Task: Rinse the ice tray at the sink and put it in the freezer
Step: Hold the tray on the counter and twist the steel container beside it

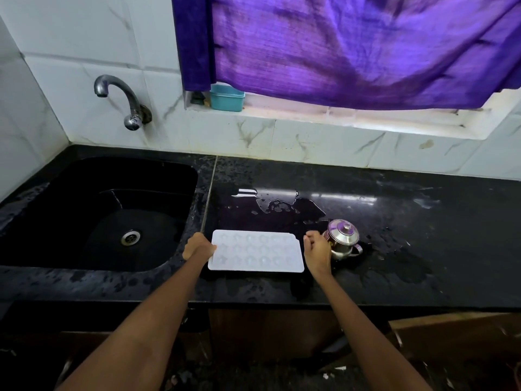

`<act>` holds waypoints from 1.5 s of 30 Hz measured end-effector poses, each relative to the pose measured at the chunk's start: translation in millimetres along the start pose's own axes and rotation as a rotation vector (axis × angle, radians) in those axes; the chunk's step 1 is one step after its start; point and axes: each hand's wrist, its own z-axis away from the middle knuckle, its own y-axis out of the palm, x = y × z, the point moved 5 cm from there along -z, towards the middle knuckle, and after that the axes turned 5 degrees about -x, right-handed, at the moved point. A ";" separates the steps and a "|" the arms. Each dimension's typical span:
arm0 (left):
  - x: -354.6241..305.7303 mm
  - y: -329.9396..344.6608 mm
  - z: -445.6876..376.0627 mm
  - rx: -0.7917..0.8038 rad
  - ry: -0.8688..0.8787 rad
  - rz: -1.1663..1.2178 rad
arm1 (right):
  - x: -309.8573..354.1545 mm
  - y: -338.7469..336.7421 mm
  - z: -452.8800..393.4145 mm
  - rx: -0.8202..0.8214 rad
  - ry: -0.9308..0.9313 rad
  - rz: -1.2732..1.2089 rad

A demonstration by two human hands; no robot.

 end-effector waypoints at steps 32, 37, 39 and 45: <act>26.9 22.5 -10.1 0.074 -0.203 0.584 | -36.1 24.9 3.9 0.195 0.561 -0.326; 30.6 22.9 2.1 0.062 -0.219 0.595 | -34.5 18.3 4.7 0.197 0.563 -0.349; 32.8 23.8 7.0 0.058 -0.219 0.592 | -35.8 16.1 5.7 0.202 0.572 -0.350; 30.7 25.3 19.8 0.073 -0.202 0.589 | -40.7 4.1 16.0 0.199 0.598 -0.322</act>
